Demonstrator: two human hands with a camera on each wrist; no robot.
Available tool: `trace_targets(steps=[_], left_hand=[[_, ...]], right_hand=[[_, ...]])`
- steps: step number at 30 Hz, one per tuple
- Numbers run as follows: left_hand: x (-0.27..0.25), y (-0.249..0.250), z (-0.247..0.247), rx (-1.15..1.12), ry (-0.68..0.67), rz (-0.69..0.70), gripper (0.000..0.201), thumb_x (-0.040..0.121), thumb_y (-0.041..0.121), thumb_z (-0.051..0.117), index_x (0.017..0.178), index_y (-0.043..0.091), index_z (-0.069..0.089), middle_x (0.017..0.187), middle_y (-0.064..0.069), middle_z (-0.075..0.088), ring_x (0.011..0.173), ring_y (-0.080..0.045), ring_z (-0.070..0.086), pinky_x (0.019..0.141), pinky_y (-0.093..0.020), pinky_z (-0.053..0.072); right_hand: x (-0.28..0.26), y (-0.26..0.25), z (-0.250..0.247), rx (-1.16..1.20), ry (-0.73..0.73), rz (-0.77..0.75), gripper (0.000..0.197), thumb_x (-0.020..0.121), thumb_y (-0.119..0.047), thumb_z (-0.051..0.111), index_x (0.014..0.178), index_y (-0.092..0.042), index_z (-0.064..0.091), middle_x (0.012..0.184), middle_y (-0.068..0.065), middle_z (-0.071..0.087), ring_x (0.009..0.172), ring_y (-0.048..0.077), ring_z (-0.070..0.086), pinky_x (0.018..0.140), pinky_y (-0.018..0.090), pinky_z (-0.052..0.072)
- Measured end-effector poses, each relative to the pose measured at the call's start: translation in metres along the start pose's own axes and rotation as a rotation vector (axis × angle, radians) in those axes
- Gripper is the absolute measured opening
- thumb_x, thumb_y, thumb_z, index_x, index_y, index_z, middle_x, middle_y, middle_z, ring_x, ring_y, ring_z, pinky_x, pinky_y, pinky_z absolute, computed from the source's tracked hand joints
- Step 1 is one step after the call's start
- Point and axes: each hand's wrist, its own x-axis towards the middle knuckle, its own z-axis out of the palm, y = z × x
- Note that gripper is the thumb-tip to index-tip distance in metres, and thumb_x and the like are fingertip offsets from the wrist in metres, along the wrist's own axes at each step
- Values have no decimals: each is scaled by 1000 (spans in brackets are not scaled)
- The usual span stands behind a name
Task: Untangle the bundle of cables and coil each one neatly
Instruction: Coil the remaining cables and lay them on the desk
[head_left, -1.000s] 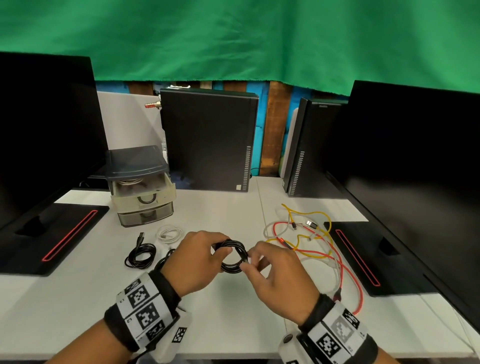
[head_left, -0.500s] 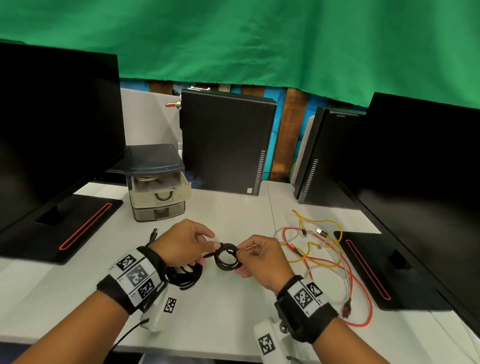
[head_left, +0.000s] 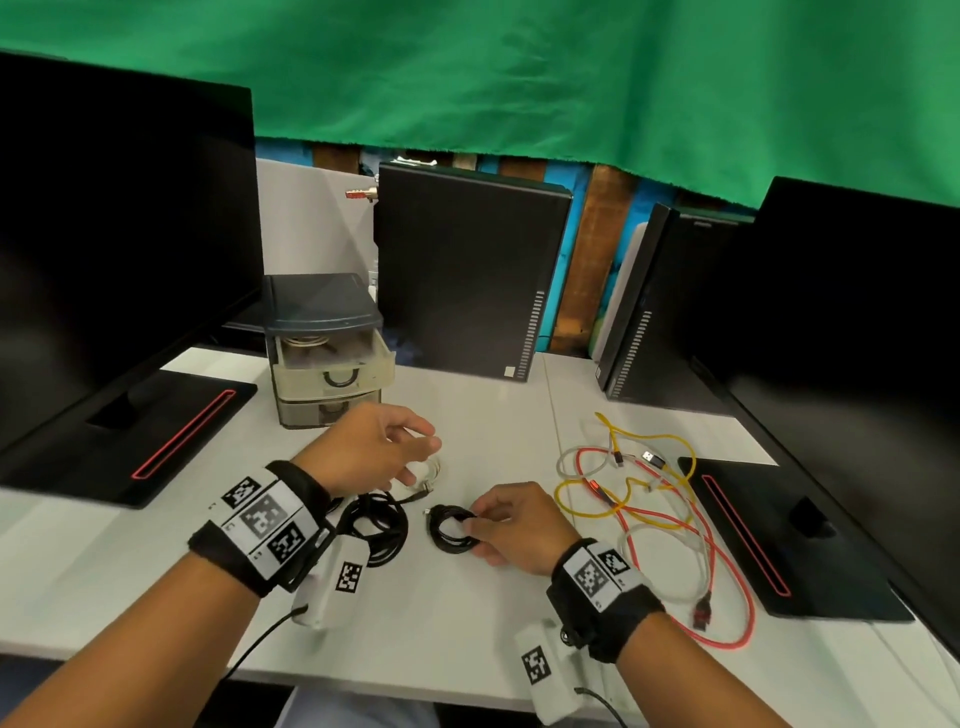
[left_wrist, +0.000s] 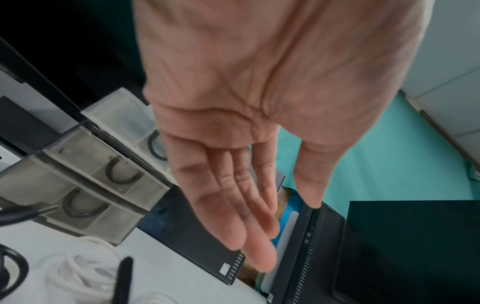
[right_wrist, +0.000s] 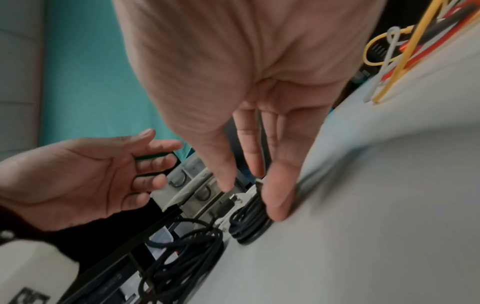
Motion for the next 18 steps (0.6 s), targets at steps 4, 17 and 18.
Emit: trace_targets(steps=[4, 17, 18], left_hand=[[-4, 4, 12, 1, -44, 21, 16, 94, 33, 66, 108, 27, 68, 94, 1, 75, 75, -13, 75, 64, -26, 57], [39, 51, 178, 17, -335, 2, 11, 92, 23, 66, 83, 19, 71, 71, 1, 65, 50, -12, 61, 48, -18, 43], [43, 53, 194, 56, -356, -2, 13, 92, 25, 66, 82, 18, 70, 70, 0, 64, 48, -12, 60, 46, -18, 42]], right_hand=[[-14, 11, -22, 24, 16, -18, 20, 89, -18, 74, 104, -9, 65, 103, 15, 69, 72, 22, 68, 55, 28, 54], [-73, 13, -155, 294, 522, -128, 10, 92, -17, 69, 86, -10, 71, 84, 12, 74, 60, 18, 66, 48, 25, 48], [-75, 10, -162, 327, 553, -145, 11, 92, -17, 69, 86, -8, 70, 83, 13, 74, 60, 19, 65, 49, 25, 48]])
